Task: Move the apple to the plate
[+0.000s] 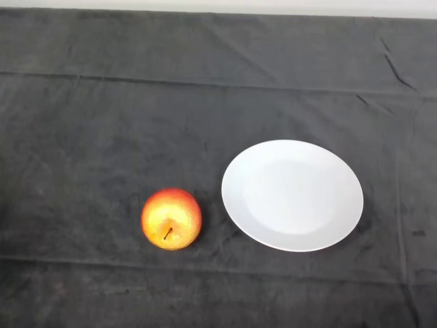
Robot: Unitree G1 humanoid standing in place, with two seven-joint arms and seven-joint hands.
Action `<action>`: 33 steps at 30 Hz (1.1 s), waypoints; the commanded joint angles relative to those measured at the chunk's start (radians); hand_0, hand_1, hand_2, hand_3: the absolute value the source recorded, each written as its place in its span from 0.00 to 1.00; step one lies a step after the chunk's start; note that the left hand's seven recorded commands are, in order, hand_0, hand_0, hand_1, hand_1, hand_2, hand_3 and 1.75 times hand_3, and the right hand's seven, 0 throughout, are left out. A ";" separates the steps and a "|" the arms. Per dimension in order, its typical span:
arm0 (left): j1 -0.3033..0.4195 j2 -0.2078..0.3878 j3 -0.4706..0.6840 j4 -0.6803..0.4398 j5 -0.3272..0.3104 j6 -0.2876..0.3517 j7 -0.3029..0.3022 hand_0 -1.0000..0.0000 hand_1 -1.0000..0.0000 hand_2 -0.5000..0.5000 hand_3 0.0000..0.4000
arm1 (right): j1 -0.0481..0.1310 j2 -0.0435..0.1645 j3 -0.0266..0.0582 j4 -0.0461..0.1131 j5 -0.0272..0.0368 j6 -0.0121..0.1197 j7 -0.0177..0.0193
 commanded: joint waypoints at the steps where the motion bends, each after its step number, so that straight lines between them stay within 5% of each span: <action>1: -0.020 -0.007 0.019 0.032 0.026 -0.018 -0.009 1.00 1.00 0.50 0.00 | -0.024 -0.009 -0.0126 -0.017 0.0145 -0.008 0.0048; 7: -0.124 -0.046 -0.070 -0.073 0.137 0.061 0.145 1.00 1.00 0.50 0.00 | -0.023 -0.009 -0.0124 -0.017 0.0144 -0.008 0.0045; 10: -0.114 -0.066 -0.101 -0.162 0.178 0.070 0.193 1.00 1.00 0.50 0.00 | -0.023 -0.009 -0.0122 -0.018 0.0143 -0.007 0.0040; 14: -0.026 -0.055 -0.087 -0.187 0.175 -0.015 0.150 1.00 1.00 0.50 0.00 | -0.023 -0.008 -0.0118 -0.019 0.0139 -0.007 0.0033; 20: -0.016 -0.071 -0.129 -0.189 0.256 -0.037 0.181 1.00 1.00 0.50 0.00 | -0.022 -0.008 -0.0112 -0.021 0.0135 -0.007 0.0023; 25: -0.014 -0.104 -0.191 -0.215 0.345 -0.018 0.222 1.00 1.00 0.50 0.00 | -0.022 -0.007 -0.0107 -0.022 0.0131 -0.006 0.0014; 33: 0.042 -0.130 -0.276 -0.424 0.425 0.100 0.211 1.00 1.00 0.50 0.00 | -0.021 -0.006 -0.0097 -0.026 0.0124 -0.006 -0.0008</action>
